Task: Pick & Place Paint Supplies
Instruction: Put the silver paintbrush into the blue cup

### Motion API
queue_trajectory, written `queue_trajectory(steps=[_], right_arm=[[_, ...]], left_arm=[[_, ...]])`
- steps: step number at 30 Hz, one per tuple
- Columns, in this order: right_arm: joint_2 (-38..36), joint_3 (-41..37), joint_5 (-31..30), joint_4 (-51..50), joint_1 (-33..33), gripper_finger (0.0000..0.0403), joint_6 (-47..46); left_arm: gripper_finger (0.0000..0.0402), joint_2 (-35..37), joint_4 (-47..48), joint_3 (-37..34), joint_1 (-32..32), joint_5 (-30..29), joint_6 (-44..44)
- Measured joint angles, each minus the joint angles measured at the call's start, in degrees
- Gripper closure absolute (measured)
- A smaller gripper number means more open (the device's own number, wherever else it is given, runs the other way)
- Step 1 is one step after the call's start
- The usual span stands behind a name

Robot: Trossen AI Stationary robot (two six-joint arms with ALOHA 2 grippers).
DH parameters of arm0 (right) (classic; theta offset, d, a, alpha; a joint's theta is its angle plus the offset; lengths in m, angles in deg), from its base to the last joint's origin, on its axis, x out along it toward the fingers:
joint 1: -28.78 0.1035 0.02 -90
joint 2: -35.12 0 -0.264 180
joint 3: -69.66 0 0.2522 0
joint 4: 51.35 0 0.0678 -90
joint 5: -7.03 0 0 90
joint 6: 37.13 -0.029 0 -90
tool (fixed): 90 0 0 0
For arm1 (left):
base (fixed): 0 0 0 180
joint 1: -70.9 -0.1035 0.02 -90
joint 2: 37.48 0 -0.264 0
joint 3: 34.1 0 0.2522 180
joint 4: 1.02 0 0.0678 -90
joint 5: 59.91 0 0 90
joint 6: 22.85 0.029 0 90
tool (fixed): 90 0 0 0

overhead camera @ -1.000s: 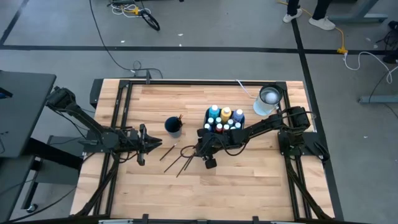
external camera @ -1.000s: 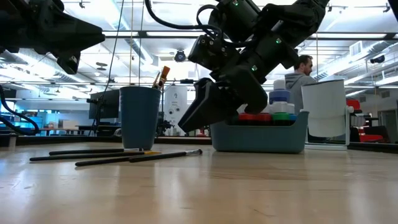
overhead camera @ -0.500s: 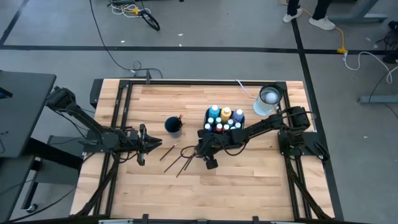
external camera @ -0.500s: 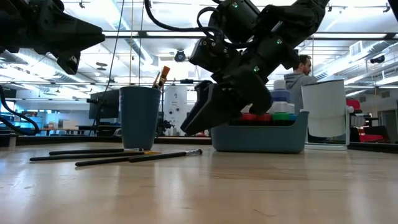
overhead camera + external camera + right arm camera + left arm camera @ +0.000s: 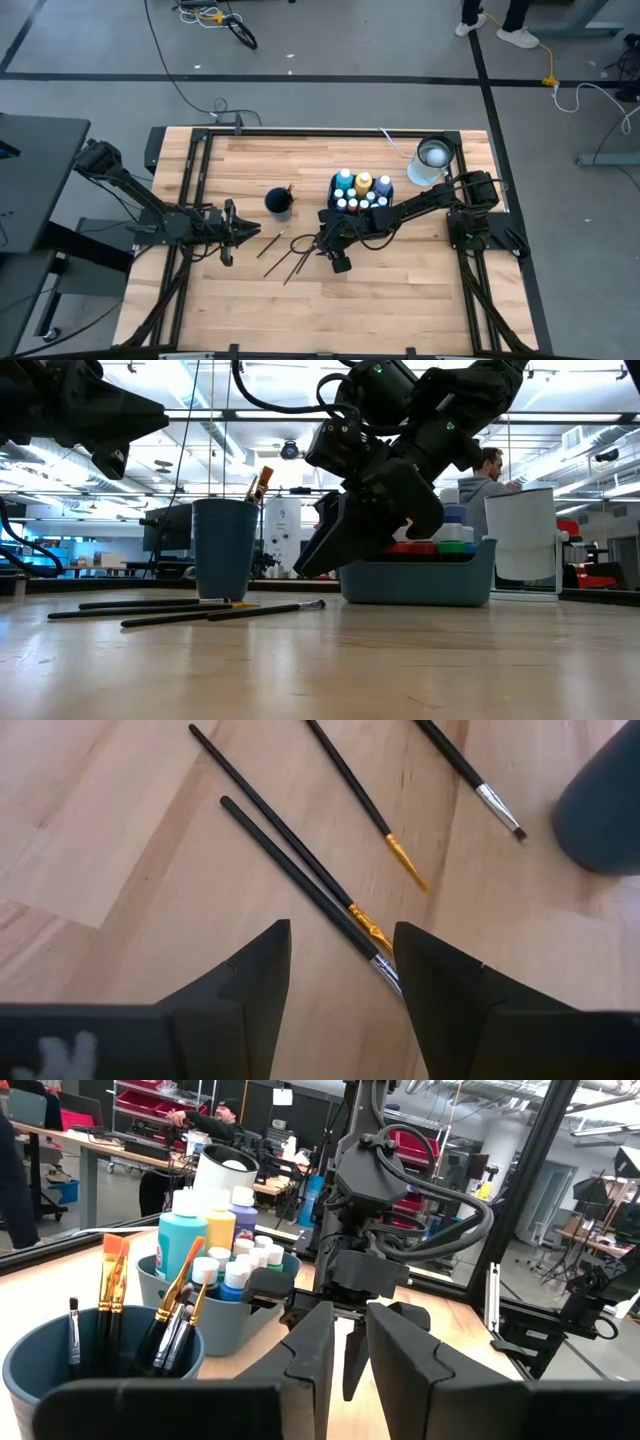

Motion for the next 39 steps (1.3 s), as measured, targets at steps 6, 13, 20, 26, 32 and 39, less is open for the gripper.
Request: queue_trajectory(steps=[6, 13, 20, 26, 32, 39], right_arm=[[0.0, 0.0, 0.0, -0.1, 0.0, 0.0220, 0.3], [0.0, 0.0, 0.0, -0.1, 0.0, 0.0220, 0.4], [0.0, 0.0, 0.0, -0.4, 0.0, 0.0220, 0.6], [0.0, -0.1, 0.9, -0.4, 0.0, 0.0220, 0.0], [0.0, -0.1, 1.3, -0.3, 0.0, 0.0220, -1.2], [-0.1, 0.0, 2.0, -1.1, -1.5, 0.0220, -2.4]], left_arm=[[0.0329, 0.0, 0.0, 0.0, 0.0, 0.0, 0.0], [0.0329, 0.0, 0.0, 0.0, 0.0, 0.2, 0.0], [0.0329, 0.0, 0.6, 0.0, 0.0, 0.3, -0.2], [0.0329, 0.0, 1.0, 0.0, 0.0, 0.2, -0.2], [0.0329, 0.0, 1.0, 0.0, 0.0, -0.2, -0.1], [0.0329, 0.0, 1.0, 0.0, 0.0, -0.2, -0.1]])
